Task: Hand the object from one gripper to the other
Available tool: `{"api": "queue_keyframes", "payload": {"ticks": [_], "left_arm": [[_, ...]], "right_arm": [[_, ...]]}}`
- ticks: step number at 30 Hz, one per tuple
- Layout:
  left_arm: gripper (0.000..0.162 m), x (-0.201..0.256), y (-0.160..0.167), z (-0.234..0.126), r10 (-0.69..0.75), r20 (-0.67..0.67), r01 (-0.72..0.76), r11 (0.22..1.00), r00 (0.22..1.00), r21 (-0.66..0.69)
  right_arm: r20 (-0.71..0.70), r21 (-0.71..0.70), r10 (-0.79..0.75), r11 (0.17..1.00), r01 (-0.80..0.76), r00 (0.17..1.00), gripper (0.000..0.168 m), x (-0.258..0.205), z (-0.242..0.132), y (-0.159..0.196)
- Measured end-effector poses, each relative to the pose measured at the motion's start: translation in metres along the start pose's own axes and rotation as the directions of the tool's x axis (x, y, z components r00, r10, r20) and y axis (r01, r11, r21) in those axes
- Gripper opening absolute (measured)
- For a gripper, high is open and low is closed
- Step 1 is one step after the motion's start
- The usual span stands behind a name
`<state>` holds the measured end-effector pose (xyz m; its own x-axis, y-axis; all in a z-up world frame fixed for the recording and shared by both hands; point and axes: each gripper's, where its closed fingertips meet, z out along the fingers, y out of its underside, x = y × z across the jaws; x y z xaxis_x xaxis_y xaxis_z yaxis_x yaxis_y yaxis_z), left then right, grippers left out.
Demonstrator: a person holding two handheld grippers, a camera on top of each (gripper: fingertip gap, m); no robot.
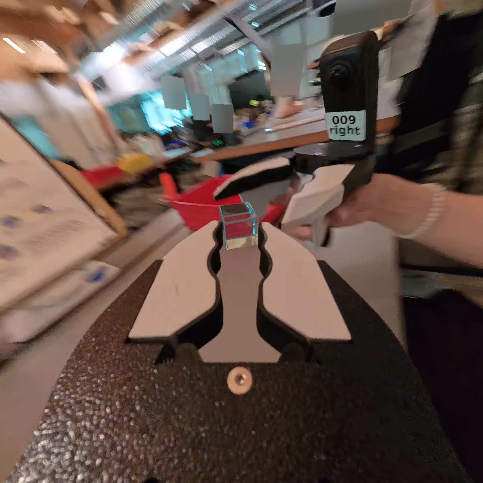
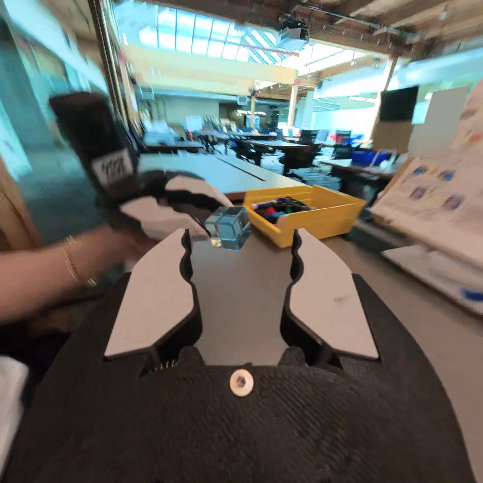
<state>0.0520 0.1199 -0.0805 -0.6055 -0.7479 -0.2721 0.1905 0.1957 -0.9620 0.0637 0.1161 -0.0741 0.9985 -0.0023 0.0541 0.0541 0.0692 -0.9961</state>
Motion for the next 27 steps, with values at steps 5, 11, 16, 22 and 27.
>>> {"api": "queue_keyframes", "payload": {"ticks": [5, 11, 16, 22, 27], "left_arm": [[0.025, 0.016, 0.003, -0.014, -0.407, -0.305, 0.396, 0.913, 0.861, -0.102], [0.025, 0.034, 0.003, -0.023, -0.655, -0.480, 0.621, 0.741, 0.583, -0.257], [0.025, 0.035, 0.015, -0.022, -0.764, -0.502, 0.715, 0.608, 0.407, -0.346], [0.025, 0.019, 0.035, -0.013, -0.793, -0.388, 0.743, 0.592, 0.470, -0.312], [0.030, 0.011, 0.050, -0.006, -0.752, -0.239, 0.683, 0.659, 0.615, -0.316]], "right_arm": [[0.089, -0.126, -0.444, 0.883, 0.452, 0.892, 0.078, -0.021, -0.006, 0.020], [0.129, -0.068, -0.648, 0.749, 0.659, 0.750, 0.053, -0.042, -0.001, 0.023], [0.141, -0.048, -0.687, 0.714, 0.699, 0.712, 0.030, -0.051, 0.005, 0.027], [0.118, -0.277, -0.695, 0.663, 0.695, 0.709, 0.028, -0.029, 0.012, 0.048], [0.086, -0.404, -0.722, 0.605, 0.686, 0.687, 0.028, -0.012, 0.014, 0.061]]}}
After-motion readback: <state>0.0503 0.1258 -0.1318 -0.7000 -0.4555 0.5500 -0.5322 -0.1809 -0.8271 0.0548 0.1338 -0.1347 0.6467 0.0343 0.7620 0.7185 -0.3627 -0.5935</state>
